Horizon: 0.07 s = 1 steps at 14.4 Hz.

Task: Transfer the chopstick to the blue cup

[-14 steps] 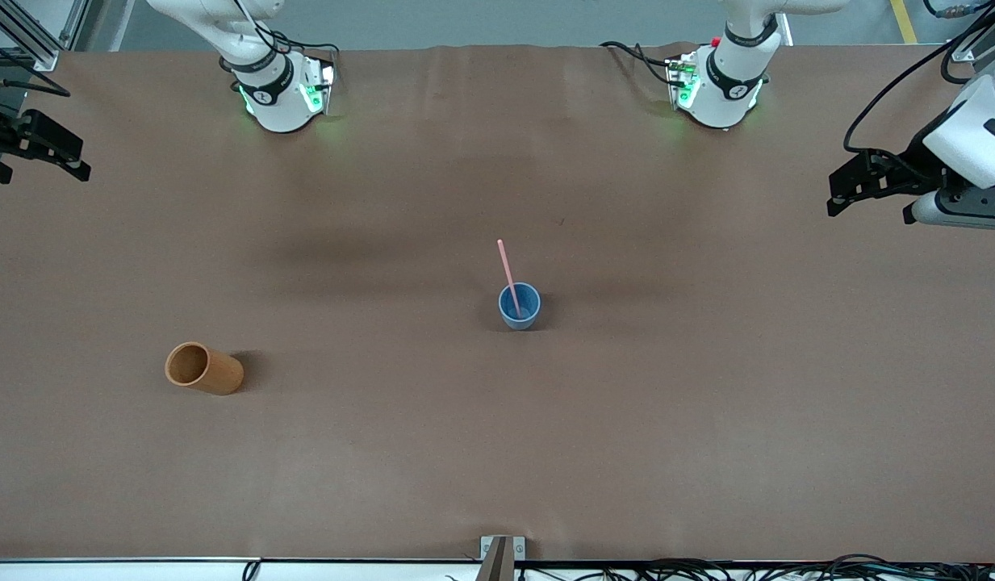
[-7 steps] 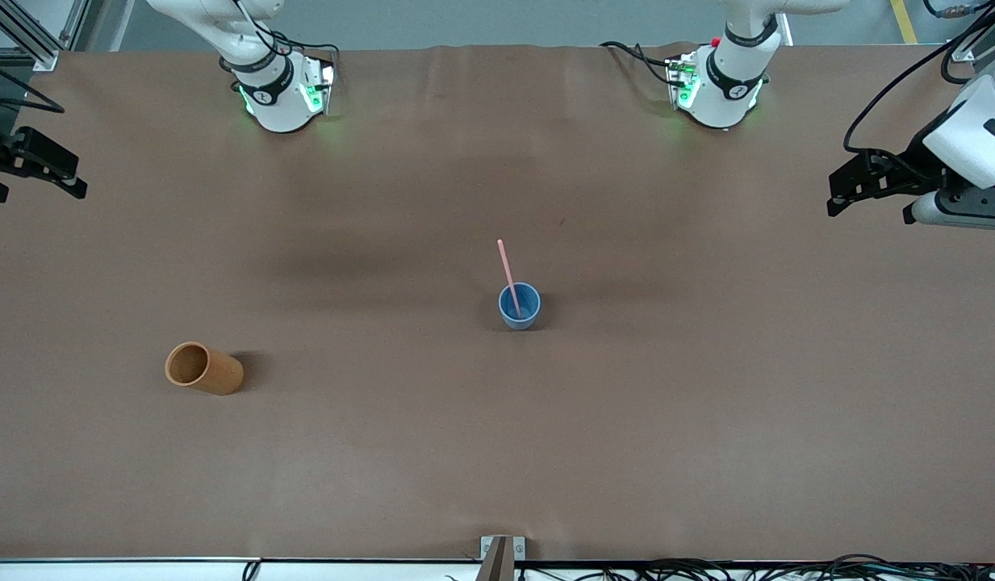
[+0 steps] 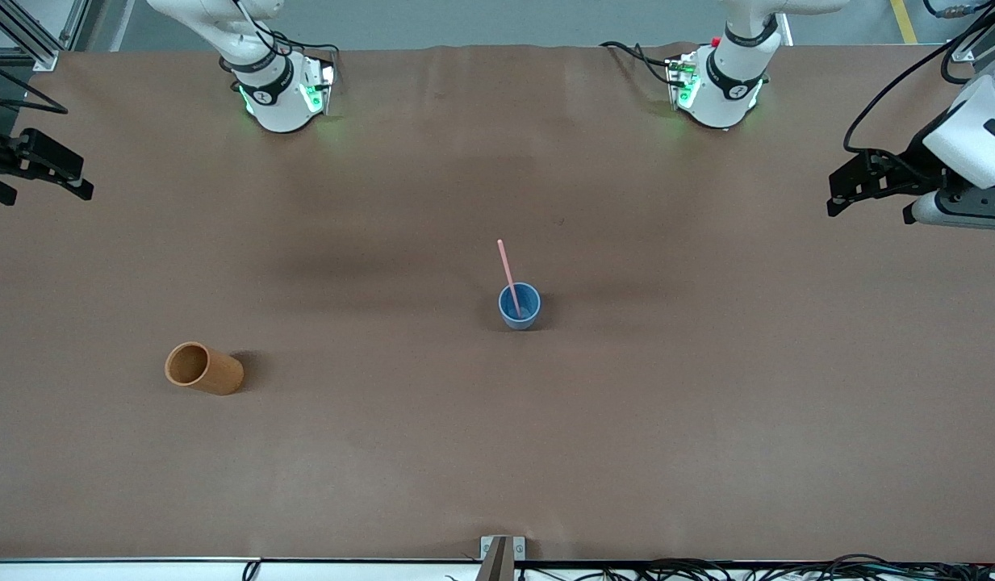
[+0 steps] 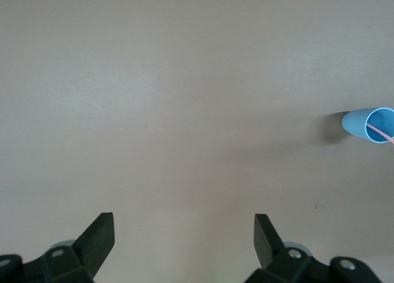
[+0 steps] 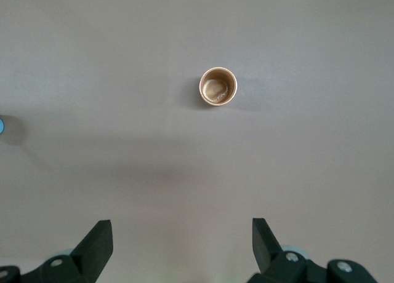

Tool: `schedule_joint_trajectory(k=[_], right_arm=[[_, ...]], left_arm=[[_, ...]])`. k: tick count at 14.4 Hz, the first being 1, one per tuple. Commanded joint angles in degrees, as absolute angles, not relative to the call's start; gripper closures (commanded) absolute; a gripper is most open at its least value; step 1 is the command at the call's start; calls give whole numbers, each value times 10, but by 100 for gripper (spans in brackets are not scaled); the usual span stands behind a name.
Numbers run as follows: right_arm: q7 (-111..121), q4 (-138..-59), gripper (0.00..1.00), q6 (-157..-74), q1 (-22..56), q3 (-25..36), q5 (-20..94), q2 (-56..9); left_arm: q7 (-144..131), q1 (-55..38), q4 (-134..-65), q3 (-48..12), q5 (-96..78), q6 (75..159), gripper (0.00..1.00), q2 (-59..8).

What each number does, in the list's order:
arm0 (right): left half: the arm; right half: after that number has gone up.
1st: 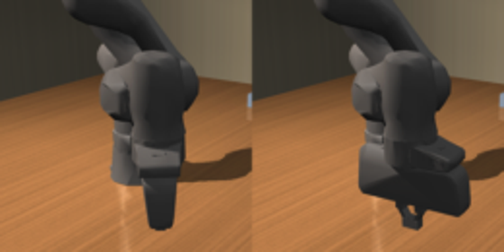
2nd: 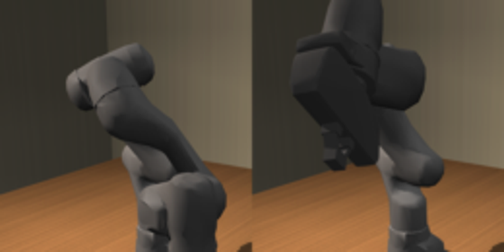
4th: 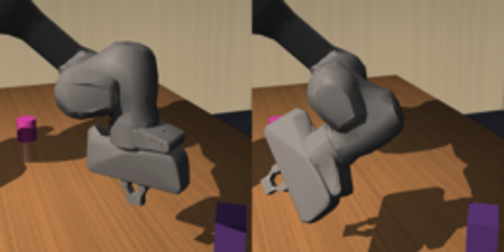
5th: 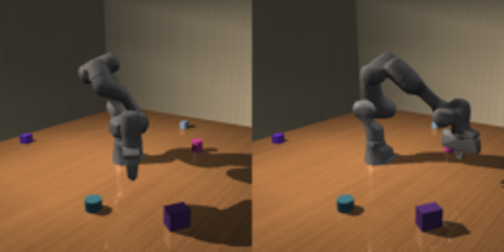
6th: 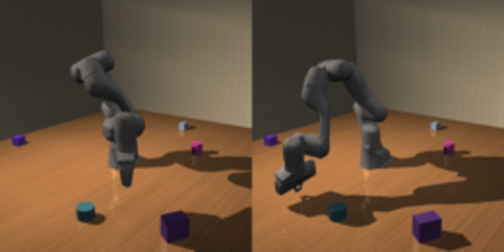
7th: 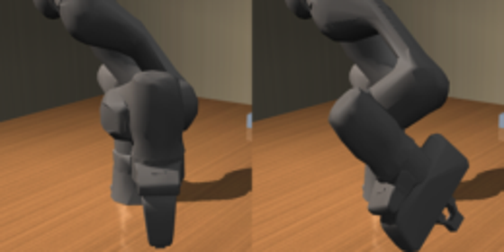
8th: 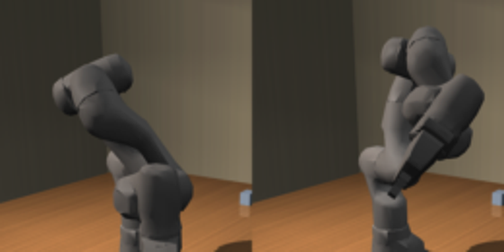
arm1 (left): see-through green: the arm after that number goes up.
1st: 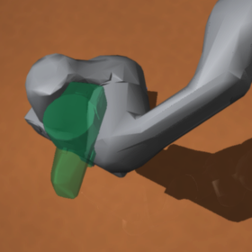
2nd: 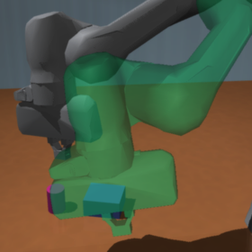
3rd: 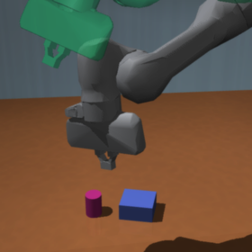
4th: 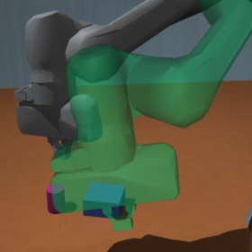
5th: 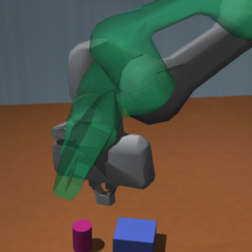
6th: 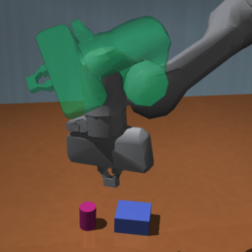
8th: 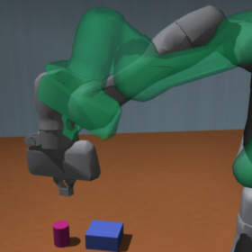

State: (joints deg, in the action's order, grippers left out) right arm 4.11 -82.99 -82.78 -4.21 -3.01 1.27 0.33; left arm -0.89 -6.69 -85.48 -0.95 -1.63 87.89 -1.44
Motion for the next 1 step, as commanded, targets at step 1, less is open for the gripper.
schedule_joint_trajectory(k=[1], right_arm=[[46,-819,0,-825,-41,-29,16,1]], left_arm=[[-2,-64,-839,-10,-20,868,0,-20]])
